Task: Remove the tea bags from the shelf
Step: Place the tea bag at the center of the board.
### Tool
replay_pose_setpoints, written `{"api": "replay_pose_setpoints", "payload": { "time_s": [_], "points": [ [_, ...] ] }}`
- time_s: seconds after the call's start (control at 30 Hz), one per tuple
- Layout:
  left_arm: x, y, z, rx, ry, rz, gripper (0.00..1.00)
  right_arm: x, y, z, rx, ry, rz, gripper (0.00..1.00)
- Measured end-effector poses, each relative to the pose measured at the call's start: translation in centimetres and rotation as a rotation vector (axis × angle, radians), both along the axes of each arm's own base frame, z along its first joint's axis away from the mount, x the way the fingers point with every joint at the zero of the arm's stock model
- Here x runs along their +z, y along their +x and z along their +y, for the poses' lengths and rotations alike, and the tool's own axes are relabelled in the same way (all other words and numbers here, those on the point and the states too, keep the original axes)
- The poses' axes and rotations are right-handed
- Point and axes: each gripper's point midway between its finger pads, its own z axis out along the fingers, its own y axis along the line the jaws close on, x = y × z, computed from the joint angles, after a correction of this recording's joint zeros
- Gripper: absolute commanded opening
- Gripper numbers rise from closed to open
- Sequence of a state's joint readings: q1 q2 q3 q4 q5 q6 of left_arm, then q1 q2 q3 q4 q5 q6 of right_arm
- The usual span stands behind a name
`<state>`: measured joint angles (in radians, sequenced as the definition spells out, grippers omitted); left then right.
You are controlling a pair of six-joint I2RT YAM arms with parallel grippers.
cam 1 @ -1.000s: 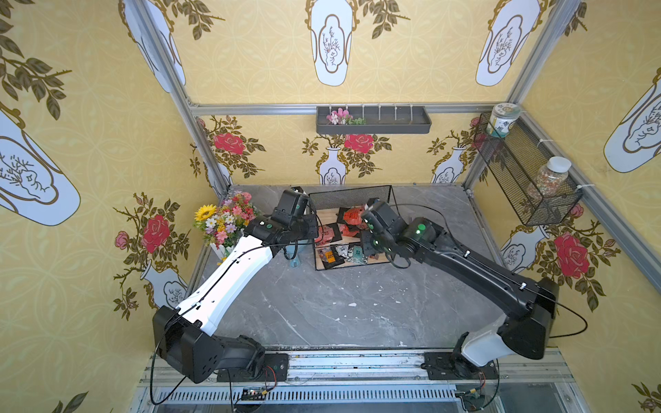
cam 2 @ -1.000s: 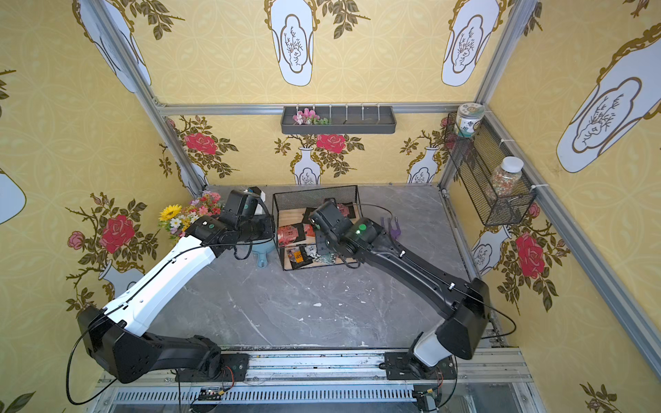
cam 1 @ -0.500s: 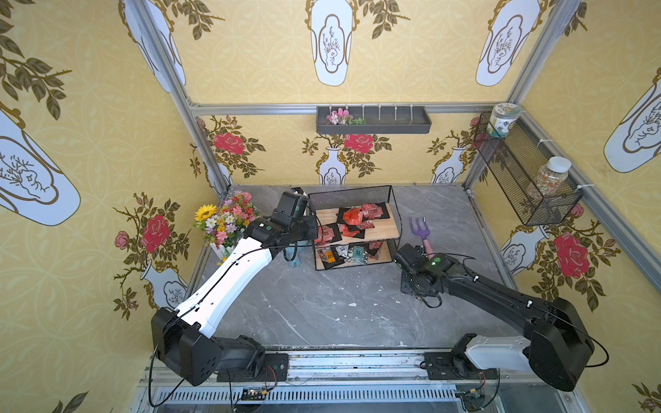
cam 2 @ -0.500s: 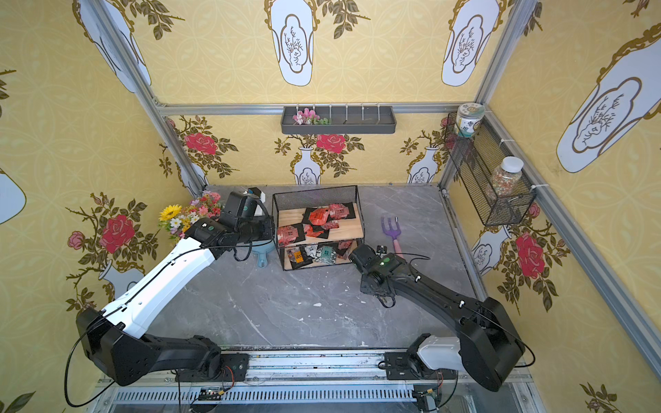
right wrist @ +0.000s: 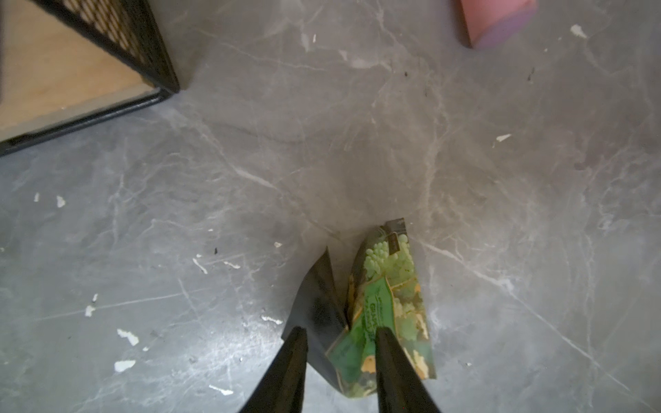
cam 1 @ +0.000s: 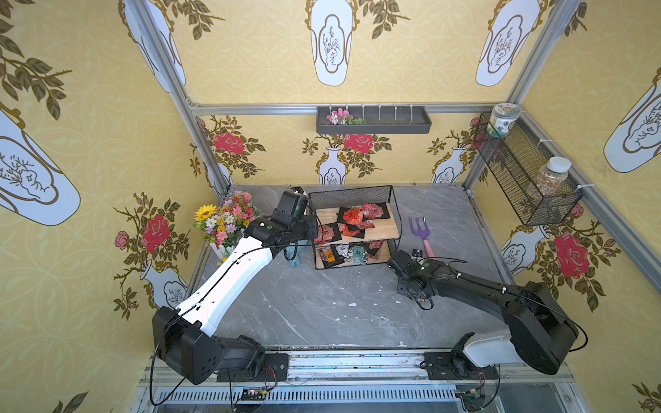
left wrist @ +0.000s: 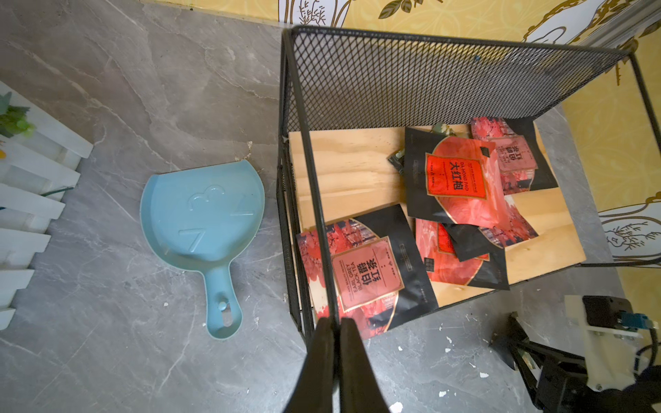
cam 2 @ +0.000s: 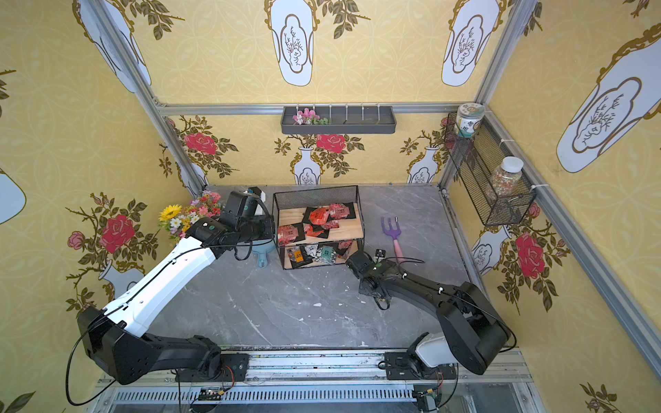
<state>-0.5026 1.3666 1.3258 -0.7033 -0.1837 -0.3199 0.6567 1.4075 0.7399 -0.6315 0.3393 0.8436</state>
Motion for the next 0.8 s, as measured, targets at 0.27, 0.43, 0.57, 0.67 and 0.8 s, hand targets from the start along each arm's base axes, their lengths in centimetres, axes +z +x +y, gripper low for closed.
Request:
{"api": "replay_pose_setpoints", "payload": {
  "time_s": [0.27, 0.43, 0.57, 0.67, 0.8],
  "points": [
    [0.0, 0.1, 0.0, -0.004, 0.004, -0.002, 0.0, 3.3, 0.9, 1.0, 0.011, 0.025, -0.083, 0.56],
    [0.0, 0.1, 0.0, -0.004, 0.005, -0.001, 0.0, 9.9, 2.6, 3.4, 0.059, 0.049, -0.232, 0.6],
    [0.0, 0.1, 0.0, -0.003, 0.005, -0.002, 0.0, 15.4, 4.1, 5.8, 0.122, 0.051, -0.339, 0.66],
    [0.0, 0.1, 0.0, -0.003, 0.006, -0.002, 0.0, 18.1, 5.7, 7.4, 0.159, 0.045, -0.379, 0.69],
    [0.0, 0.1, 0.0, -0.004, 0.007, -0.003, 0.0, 20.4, 8.6, 10.3, 0.204, 0.045, -0.404, 0.7]
  ]
}}
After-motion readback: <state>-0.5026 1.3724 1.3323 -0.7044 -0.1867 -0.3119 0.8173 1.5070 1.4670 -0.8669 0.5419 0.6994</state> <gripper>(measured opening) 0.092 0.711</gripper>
